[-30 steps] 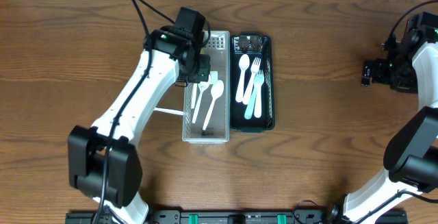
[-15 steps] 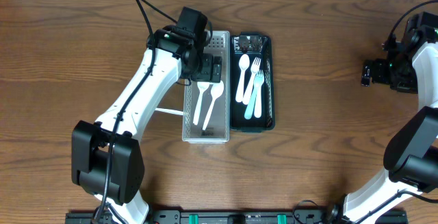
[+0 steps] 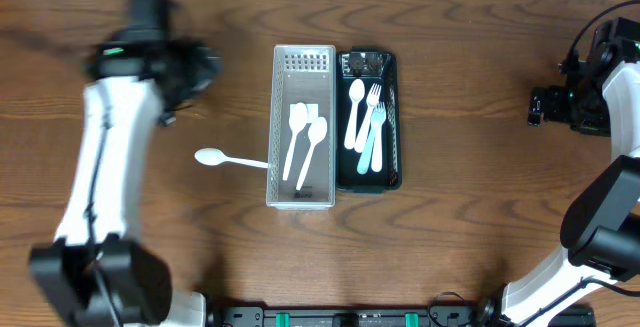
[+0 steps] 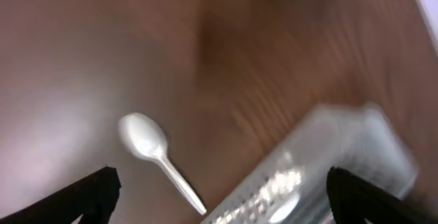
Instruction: Pack container
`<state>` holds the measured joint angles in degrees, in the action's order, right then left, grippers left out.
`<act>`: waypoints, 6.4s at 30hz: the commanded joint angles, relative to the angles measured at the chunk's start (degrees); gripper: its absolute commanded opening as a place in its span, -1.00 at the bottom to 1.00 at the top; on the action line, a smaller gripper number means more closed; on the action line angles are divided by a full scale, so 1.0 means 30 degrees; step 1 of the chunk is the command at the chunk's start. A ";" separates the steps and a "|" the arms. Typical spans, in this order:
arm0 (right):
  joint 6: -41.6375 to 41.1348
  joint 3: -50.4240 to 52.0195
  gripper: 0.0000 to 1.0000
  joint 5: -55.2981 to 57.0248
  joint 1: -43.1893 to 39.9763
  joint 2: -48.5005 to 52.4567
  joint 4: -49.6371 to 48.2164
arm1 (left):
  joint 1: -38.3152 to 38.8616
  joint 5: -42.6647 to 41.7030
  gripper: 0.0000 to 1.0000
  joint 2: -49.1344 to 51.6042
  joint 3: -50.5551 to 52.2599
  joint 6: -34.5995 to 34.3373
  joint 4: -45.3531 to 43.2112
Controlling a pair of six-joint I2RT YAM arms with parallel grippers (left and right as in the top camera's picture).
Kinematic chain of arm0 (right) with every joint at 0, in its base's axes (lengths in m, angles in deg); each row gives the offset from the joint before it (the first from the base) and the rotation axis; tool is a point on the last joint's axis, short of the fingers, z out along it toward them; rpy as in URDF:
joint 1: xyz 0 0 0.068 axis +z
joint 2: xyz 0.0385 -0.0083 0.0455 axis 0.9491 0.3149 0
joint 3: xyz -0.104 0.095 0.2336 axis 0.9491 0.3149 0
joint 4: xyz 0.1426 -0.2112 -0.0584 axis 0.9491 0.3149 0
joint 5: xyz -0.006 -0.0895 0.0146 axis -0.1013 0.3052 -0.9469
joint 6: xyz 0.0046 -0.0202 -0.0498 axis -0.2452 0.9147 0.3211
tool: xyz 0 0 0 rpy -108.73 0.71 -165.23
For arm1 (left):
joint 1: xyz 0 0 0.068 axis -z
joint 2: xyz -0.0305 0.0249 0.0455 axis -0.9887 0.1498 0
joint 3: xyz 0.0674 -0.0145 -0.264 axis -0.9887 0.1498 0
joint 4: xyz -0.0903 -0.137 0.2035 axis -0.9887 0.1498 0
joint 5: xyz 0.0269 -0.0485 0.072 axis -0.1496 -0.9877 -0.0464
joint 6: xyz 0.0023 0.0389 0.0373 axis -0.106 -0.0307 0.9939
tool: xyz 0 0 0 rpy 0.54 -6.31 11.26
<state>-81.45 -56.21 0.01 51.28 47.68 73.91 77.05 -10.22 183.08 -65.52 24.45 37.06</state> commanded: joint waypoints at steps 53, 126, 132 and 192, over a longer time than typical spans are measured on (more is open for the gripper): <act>0.0219 0.0015 0.98 -0.0058 -0.0080 -0.0036 0.0000 | 0.1800 -0.1581 0.96 0.4299 0.7417 -0.9442 -0.4925; 0.0219 0.0015 0.98 -0.0058 -0.0080 -0.0036 0.0007 | -0.0160 0.2455 -0.88 0.2076 0.5938 -0.1479 -0.6696; 0.0219 0.0015 0.99 -0.0058 -0.0080 -0.0036 0.0007 | 0.0357 0.1464 -0.89 -0.0699 0.4656 0.2448 -0.6885; 0.0219 0.0015 0.98 -0.0058 -0.0080 -0.0036 0.0000 | 0.5770 0.1348 0.96 -1.2757 0.4262 1.4440 -0.2484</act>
<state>-81.45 -56.21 0.03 51.28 47.68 73.89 94.69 -6.62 145.72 -52.69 67.81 26.55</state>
